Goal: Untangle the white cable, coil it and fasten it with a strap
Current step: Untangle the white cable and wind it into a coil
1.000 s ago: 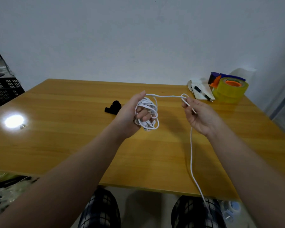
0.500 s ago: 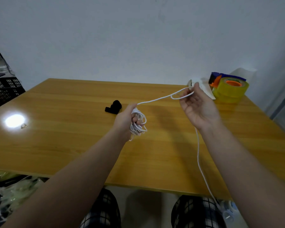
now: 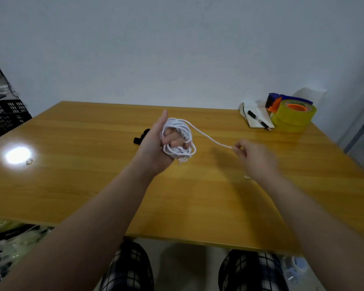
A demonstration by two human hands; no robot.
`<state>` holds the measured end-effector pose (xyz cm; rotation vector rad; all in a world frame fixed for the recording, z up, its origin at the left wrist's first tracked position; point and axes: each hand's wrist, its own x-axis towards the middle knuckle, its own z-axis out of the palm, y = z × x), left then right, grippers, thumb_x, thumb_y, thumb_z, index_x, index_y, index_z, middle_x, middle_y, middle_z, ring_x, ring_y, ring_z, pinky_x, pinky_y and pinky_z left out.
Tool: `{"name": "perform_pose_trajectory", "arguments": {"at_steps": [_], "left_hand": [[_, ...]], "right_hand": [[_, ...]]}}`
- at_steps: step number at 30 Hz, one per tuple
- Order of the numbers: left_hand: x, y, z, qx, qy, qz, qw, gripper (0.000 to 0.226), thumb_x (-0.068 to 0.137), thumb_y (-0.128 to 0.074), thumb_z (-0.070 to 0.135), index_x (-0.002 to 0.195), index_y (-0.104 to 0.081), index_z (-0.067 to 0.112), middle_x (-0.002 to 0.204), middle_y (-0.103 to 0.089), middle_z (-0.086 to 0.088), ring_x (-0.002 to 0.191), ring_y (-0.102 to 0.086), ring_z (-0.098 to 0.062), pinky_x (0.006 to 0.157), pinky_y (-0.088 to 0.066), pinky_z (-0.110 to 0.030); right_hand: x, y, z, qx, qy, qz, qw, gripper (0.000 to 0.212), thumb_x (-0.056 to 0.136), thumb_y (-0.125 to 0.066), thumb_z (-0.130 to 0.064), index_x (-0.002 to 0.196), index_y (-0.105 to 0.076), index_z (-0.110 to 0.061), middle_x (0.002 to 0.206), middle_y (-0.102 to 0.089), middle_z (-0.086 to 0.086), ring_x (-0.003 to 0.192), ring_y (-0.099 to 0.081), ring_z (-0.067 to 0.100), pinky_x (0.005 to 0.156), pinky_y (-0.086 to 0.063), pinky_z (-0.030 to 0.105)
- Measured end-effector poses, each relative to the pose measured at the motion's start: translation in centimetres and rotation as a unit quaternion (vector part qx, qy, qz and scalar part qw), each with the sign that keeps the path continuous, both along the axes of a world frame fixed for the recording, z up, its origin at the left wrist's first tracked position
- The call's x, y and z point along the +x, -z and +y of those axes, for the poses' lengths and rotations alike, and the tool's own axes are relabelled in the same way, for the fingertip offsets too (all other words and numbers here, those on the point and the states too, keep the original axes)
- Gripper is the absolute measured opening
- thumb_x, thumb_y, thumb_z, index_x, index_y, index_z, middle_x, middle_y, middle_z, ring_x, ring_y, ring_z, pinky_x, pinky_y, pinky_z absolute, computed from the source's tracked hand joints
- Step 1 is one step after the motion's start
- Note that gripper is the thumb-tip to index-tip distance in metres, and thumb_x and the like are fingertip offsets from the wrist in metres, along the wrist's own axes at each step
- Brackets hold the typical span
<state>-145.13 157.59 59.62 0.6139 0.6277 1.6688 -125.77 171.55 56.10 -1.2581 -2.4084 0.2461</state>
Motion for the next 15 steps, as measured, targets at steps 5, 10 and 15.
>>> {"name": "perform_pose_trajectory", "arguments": {"at_steps": [5, 10, 15], "left_hand": [[0.6, -1.1, 1.0, -0.015, -0.076, -0.047, 0.996, 0.018, 0.082, -0.042, 0.019, 0.065, -0.04, 0.013, 0.052, -0.044, -0.001, 0.058, -0.049, -0.02, 0.089, -0.044, -0.036], [0.8, -0.9, 2.8, -0.1, -0.17, 0.103, 0.975, 0.029, 0.101, -0.036, 0.015, 0.077, -0.048, 0.005, 0.067, -0.058, -0.009, 0.07, -0.054, -0.024, 0.068, -0.044, -0.037], [0.2, 0.5, 2.4, -0.189, -0.168, 0.454, 0.855, 0.043, 0.101, -0.041, 0.034, 0.094, -0.061, -0.003, 0.077, -0.064, -0.011, 0.065, -0.059, -0.018, 0.065, -0.044, -0.03]], "right_hand": [[-1.0, 0.8, -3.3, 0.037, -0.124, -0.222, 0.966, 0.026, 0.097, -0.038, -0.033, 0.112, -0.059, -0.033, 0.107, -0.066, 0.003, 0.1, -0.061, 0.026, 0.069, -0.042, 0.031], [-2.0, -0.9, -7.2, 0.002, -0.283, -0.303, 0.91, 0.047, 0.097, -0.03, -0.017, 0.138, -0.04, -0.04, 0.121, -0.048, 0.006, 0.114, -0.052, 0.029, 0.072, -0.032, 0.031], [-2.9, -3.2, -7.3, 0.011, -0.338, -0.221, 0.915, 0.043, 0.095, -0.039, -0.01, 0.128, -0.053, -0.033, 0.111, -0.053, 0.001, 0.108, -0.053, 0.025, 0.071, -0.038, 0.03]]}}
